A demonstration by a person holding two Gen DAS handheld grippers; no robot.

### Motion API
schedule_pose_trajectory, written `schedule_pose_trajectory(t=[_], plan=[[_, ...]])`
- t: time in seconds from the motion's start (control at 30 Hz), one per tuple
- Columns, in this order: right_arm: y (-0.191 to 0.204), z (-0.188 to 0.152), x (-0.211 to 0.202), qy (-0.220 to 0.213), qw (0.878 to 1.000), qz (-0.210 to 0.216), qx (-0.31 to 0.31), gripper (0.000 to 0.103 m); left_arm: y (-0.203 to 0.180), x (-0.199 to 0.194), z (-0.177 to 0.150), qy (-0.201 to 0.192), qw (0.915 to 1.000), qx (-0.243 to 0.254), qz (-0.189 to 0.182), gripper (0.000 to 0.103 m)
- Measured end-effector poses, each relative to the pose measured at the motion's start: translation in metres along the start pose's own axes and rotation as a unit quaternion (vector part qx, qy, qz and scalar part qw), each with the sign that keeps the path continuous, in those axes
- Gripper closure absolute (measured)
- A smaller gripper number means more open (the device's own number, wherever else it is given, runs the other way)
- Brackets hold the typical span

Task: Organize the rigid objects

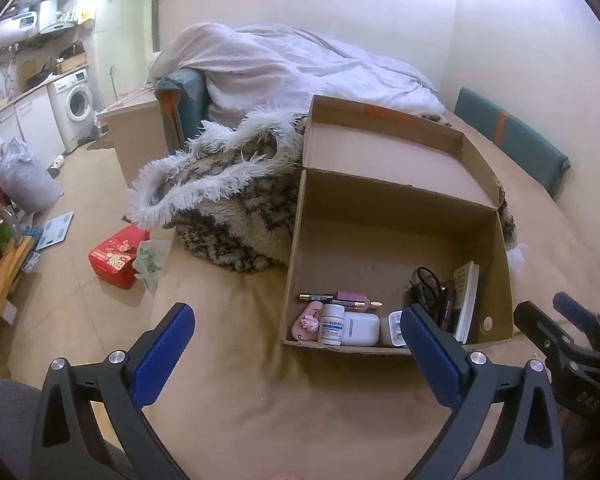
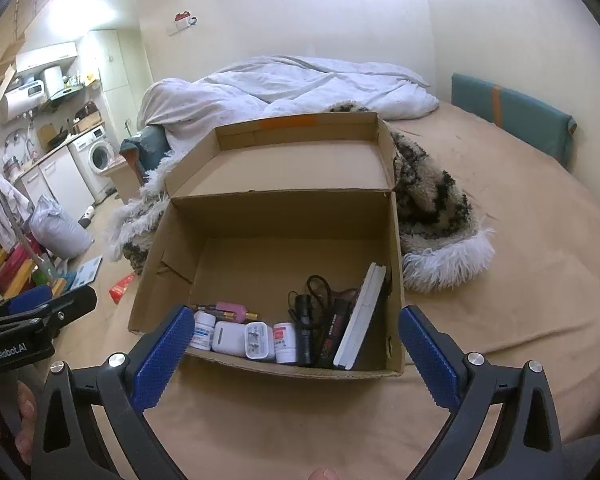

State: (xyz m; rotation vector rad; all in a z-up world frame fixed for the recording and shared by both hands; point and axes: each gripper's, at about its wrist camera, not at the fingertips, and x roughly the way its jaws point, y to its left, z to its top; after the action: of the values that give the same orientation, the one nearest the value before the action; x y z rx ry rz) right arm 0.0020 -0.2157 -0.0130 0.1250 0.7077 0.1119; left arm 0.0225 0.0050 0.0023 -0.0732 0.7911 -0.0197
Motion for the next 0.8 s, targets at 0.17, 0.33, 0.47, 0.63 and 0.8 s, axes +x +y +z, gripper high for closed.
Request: schedule_pose_trajectory(t=[0.17, 0.33, 0.47, 0.63, 0.8], plan=[[0.0001, 0.0001, -0.0003, 0.000, 1.000, 0.000, 0.000, 0.000, -0.0009, -0.0002, -0.0011, 0.002, 1.0000, 0.006, 0.003, 0.000], [-0.0013, 0.0011, -0.0015, 0.001, 1.000, 0.001, 0.006, 0.000, -0.0020, -0.0014, -0.0029, 0.000, 0.9999, 0.014, 0.002, 0.000], [-0.0015, 0.0012, -0.0011, 0.001, 1.000, 0.001, 0.005, 0.000, -0.0027, -0.0007, -0.0035, 0.001, 0.9998, 0.017, 0.000, 0.000], [-0.0013, 0.0010, -0.0013, 0.001, 1.000, 0.001, 0.006, 0.000, -0.0025, -0.0008, -0.0038, 0.001, 0.9999, 0.017, 0.000, 0.000], [-0.0013, 0.0009, -0.0011, 0.002, 1.000, 0.000, 0.006, 0.000, -0.0024, -0.0006, -0.0037, 0.001, 0.9999, 0.017, -0.001, 0.000]])
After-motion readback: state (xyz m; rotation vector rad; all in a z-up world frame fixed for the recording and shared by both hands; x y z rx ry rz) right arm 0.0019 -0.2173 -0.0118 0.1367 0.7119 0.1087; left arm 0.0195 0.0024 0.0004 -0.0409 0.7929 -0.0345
